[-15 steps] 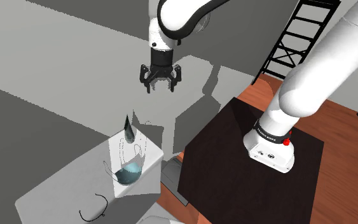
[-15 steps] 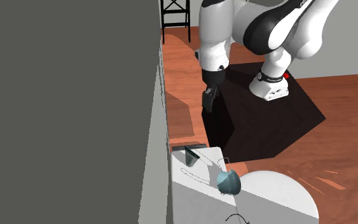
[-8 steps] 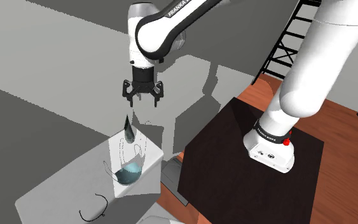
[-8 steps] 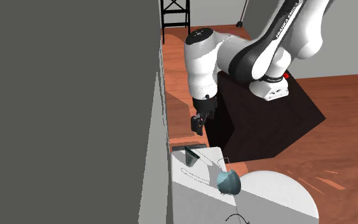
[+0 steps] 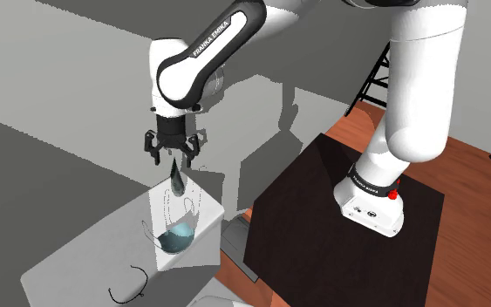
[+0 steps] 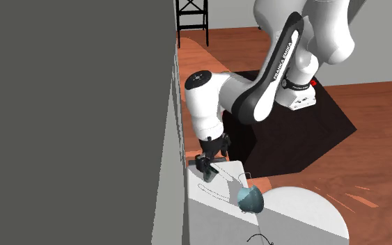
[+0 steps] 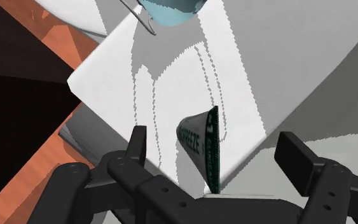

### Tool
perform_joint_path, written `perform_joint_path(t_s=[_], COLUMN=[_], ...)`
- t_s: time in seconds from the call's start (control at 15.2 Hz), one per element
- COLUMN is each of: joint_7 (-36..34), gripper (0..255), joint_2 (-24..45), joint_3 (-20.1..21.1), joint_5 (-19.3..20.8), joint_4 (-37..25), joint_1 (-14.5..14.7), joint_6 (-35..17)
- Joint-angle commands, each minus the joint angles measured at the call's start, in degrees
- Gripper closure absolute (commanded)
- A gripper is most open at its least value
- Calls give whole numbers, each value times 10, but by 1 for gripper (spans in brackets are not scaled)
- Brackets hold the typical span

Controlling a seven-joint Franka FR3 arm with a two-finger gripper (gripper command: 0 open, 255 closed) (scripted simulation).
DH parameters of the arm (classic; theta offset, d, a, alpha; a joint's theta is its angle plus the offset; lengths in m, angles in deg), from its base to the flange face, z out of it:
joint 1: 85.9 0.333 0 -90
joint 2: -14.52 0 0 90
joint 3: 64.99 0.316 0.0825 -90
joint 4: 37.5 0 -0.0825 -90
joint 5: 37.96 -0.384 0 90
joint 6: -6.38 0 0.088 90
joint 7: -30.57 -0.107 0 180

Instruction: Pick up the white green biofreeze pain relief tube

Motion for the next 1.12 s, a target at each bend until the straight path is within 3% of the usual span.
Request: perform_joint_path(t_s=[0.0,0.53,0.59,1.06], joint_7=[-12,-5,-6,-6], gripper=[0,0,255,255], joint_2=[28,66,66,67], joint_3=[-5,-12,-12,-12], joint_5=[4,11,11,11], joint_4=[-19,-20,-20,-21], joint_1=[8,15,16,16], joint_6=[-9,-45,-45,-45])
